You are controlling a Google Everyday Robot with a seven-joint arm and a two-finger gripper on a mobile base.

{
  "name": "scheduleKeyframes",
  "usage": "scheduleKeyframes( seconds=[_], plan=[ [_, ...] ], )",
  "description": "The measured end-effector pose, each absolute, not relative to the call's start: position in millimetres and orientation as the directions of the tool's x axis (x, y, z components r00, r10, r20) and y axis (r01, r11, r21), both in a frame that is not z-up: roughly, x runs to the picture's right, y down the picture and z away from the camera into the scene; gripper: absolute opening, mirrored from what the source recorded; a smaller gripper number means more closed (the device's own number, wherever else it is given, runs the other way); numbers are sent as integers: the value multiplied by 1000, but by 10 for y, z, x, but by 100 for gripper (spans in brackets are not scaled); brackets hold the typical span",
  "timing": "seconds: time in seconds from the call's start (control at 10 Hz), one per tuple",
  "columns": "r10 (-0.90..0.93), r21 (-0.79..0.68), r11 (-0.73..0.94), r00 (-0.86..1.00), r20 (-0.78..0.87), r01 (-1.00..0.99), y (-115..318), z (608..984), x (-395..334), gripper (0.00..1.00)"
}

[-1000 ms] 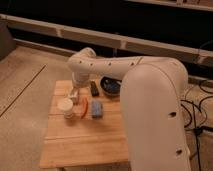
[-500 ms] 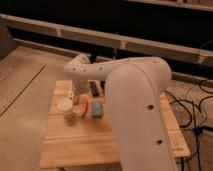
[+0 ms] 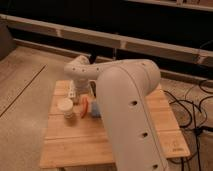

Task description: Place the pepper in the ceramic cup

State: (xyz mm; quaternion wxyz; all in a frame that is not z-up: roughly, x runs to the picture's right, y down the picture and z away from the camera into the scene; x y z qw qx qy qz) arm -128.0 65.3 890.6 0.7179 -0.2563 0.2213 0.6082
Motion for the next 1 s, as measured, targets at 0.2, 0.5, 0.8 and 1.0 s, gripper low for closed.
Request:
scheduleKeyframes(
  seconds=[0.2, 0.5, 0.8, 1.0],
  plan=[
    [739, -100, 126, 161, -654, -987, 721, 9068, -1324, 65],
    [699, -127, 163, 206, -684, -978, 873, 9319, -1493, 65],
    [662, -170, 203, 263, -701, -964, 1008, 9476, -1710, 53],
    [655, -186, 219, 286, -699, -958, 1021, 9518, -1764, 32]
  ],
)
